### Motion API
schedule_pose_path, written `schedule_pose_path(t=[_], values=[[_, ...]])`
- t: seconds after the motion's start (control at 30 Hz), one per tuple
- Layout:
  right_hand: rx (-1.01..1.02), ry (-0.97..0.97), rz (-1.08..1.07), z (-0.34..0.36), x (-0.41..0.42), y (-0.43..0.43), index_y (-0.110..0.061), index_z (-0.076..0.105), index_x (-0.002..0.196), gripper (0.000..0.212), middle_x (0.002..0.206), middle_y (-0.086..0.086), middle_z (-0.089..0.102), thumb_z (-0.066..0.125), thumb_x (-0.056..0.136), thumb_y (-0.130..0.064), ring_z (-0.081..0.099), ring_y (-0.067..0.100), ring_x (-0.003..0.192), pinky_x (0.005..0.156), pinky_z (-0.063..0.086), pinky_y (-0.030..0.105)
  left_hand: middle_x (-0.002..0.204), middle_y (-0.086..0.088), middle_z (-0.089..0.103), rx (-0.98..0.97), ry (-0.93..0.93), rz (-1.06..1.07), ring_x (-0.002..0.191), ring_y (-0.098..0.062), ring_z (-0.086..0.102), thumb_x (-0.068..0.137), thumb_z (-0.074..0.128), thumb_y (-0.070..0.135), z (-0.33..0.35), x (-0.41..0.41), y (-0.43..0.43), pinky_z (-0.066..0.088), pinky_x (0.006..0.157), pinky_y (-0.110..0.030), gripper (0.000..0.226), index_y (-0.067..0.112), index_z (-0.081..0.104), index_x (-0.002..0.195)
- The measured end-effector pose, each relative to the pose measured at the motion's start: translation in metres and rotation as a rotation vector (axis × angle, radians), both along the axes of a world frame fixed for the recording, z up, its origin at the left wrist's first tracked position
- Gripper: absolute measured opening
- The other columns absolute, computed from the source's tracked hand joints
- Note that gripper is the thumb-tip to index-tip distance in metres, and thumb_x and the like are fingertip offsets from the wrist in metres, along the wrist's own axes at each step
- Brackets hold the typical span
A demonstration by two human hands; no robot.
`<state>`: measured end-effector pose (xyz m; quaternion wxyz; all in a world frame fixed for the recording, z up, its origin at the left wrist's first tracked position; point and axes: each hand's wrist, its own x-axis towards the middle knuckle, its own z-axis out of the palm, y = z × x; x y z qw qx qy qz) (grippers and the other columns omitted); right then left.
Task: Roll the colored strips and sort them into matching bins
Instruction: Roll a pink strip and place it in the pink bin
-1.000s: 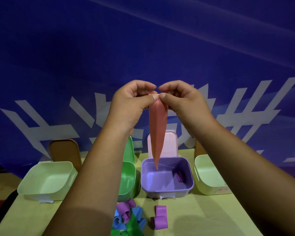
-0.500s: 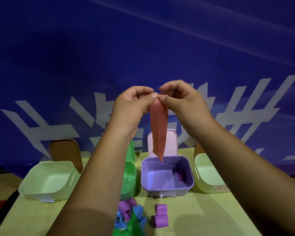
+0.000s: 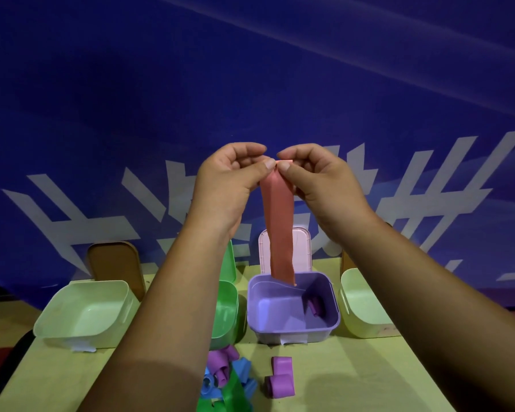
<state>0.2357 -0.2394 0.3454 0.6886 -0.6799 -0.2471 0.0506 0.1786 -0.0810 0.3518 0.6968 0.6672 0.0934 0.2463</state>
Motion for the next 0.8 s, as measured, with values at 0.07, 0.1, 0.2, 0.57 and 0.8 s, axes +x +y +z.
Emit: schedule_pose_path(t=[0.07, 0.1, 0.2, 0.57, 0.8], values=[[0.006, -0.005, 0.001, 0.001, -0.002, 0.001, -0.019, 0.074, 0.115, 0.012, 0.099, 0.019, 0.07, 0.07, 0.103, -0.018, 0.069, 0.014, 0.085, 0.083, 0.062, 0.032, 0.102, -0.008, 0.08, 0.007, -0.001, 0.007, 0.103, -0.026, 0.079, 0.091, 0.083, 0.003, 0.001, 0.0, 0.0, 0.064, 0.096, -0.041, 0.025, 0.012, 0.075, 0.114], [0.012, -0.004, 0.003, 0.001, -0.002, 0.001, -0.018, 0.074, 0.115, 0.012, 0.103, 0.023, 0.07, 0.071, 0.103, -0.017, 0.069, 0.015, 0.087, 0.085, 0.063, 0.036, 0.102, -0.009, 0.079, 0.004, -0.002, 0.009, 0.102, -0.025, 0.079, 0.091, 0.083, 0.002, 0.001, 0.0, 0.0, 0.064, 0.095, -0.039, 0.025, 0.012, 0.075, 0.113], [0.032, 0.005, -0.018, 0.001, -0.003, 0.002, -0.016, 0.075, 0.112, 0.011, 0.106, 0.023, 0.072, 0.072, 0.102, -0.017, 0.072, 0.021, 0.09, 0.09, 0.063, 0.044, 0.103, -0.011, 0.079, -0.001, -0.005, 0.001, 0.102, -0.025, 0.079, 0.091, 0.083, 0.001, 0.0, -0.001, 0.001, 0.063, 0.094, -0.038, 0.025, 0.013, 0.076, 0.111], [-0.029, -0.017, -0.06, 0.003, -0.005, 0.002, -0.025, 0.074, 0.11, 0.011, 0.101, 0.014, 0.072, 0.073, 0.102, -0.019, 0.073, 0.028, 0.099, 0.091, 0.065, 0.043, 0.11, -0.016, 0.08, -0.053, 0.057, -0.033, 0.107, -0.032, 0.079, 0.094, 0.083, 0.014, -0.002, -0.009, -0.001, 0.063, 0.101, -0.051, 0.022, 0.008, 0.076, 0.114], [0.004, 0.021, -0.04, 0.004, -0.007, 0.002, -0.02, 0.074, 0.115, 0.016, 0.104, 0.018, 0.073, 0.073, 0.101, -0.013, 0.075, 0.025, 0.095, 0.092, 0.064, 0.043, 0.11, -0.018, 0.08, -0.059, 0.034, -0.012, 0.108, -0.032, 0.079, 0.093, 0.081, 0.004, 0.0, -0.012, -0.003, 0.063, 0.1, -0.048, 0.024, 0.009, 0.074, 0.116]])
